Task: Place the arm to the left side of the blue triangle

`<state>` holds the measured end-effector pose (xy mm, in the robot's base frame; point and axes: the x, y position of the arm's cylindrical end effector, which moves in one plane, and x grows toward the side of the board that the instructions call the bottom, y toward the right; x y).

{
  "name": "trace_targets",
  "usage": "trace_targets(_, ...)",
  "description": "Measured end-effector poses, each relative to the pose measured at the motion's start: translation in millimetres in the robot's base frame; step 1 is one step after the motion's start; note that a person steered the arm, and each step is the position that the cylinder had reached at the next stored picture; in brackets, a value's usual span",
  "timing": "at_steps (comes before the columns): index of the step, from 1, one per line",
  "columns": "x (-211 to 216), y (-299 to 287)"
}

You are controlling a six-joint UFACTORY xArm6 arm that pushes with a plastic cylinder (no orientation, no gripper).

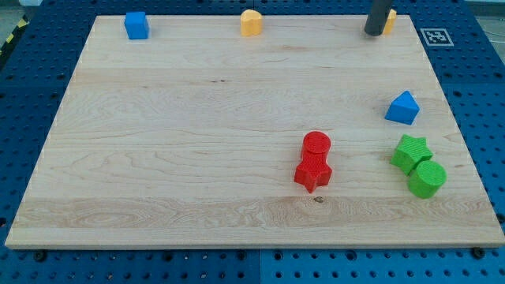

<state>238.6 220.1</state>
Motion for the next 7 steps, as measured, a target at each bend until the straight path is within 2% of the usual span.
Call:
trace_targets(1, 3.8, 1.0)
trace_targets(4, 106.9, -1.9)
trace_targets(7, 129.0, -10.9)
